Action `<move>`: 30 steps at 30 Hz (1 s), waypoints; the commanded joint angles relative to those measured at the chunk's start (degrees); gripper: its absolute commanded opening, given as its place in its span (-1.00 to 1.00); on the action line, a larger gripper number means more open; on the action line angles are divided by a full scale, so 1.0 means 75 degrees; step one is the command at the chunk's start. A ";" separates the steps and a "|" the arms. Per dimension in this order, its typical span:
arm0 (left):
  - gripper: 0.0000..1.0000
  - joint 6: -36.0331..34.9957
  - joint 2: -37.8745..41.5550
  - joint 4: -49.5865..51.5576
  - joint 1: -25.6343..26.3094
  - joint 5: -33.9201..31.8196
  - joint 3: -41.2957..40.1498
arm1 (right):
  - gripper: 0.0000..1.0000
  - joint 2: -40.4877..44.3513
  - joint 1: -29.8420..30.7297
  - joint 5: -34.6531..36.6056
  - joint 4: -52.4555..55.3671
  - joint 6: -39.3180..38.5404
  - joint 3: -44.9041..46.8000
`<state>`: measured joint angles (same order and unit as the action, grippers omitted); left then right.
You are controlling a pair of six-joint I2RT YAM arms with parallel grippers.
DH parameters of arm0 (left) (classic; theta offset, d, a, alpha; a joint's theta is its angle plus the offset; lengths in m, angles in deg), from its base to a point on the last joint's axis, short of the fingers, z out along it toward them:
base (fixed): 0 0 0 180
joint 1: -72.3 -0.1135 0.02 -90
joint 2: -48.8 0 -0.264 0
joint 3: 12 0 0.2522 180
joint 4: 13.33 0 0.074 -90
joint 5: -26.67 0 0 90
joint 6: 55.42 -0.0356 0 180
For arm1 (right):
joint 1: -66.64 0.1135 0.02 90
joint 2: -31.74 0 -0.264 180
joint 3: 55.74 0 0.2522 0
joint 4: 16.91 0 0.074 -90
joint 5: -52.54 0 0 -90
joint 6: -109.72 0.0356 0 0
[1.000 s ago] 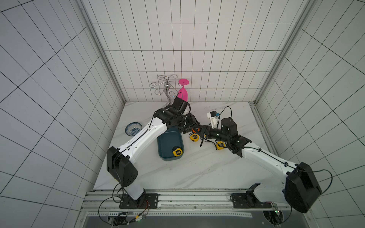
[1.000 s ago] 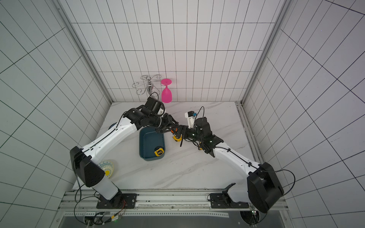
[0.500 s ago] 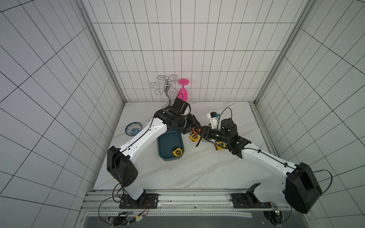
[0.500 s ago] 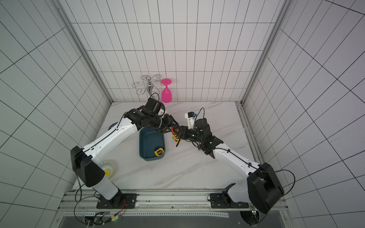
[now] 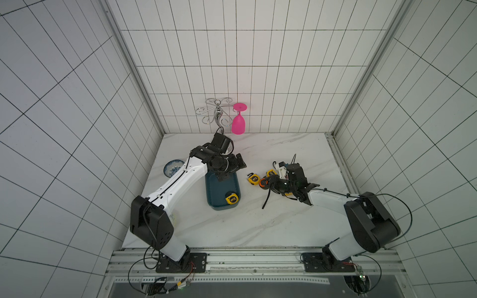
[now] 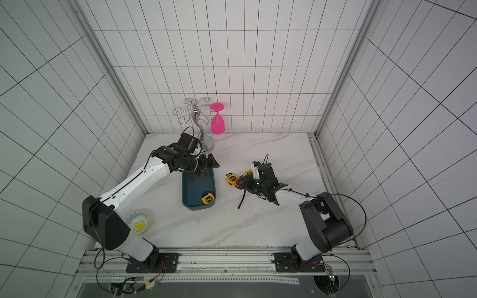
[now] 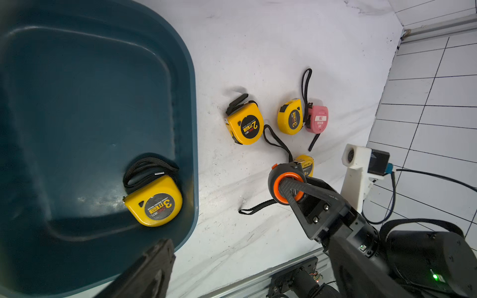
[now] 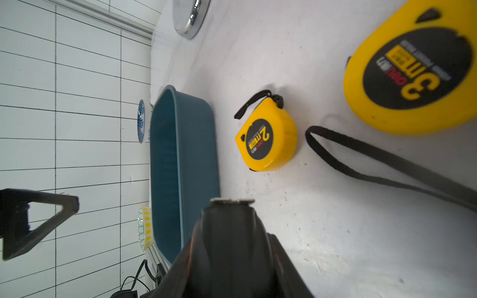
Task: Take the tape measure out of the storage box
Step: Place the tape measure at the center of the board.
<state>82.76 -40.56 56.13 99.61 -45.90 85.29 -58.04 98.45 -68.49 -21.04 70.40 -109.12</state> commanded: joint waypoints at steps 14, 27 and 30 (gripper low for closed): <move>0.95 -0.0499 0.0343 0.0113 -0.0108 -0.0491 -0.0624 | -0.42 -0.1000 -0.0365 -0.0293 -0.0204 0.0333 0.0220; 0.95 -0.0678 0.0417 0.0250 -0.0105 -0.0601 -0.0896 | 0.02 -0.0789 -0.0410 -0.0061 0.0881 0.0054 0.0315; 0.95 -0.0714 0.0455 0.0290 -0.0114 -0.0625 -0.0928 | 0.28 -0.0627 -0.0419 0.0035 0.1368 -0.0090 0.0267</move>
<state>78.59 -38.94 58.18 99.02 -49.70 78.80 -63.72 95.85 -69.98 -17.89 71.25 -108.13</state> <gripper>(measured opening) 0.974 0.618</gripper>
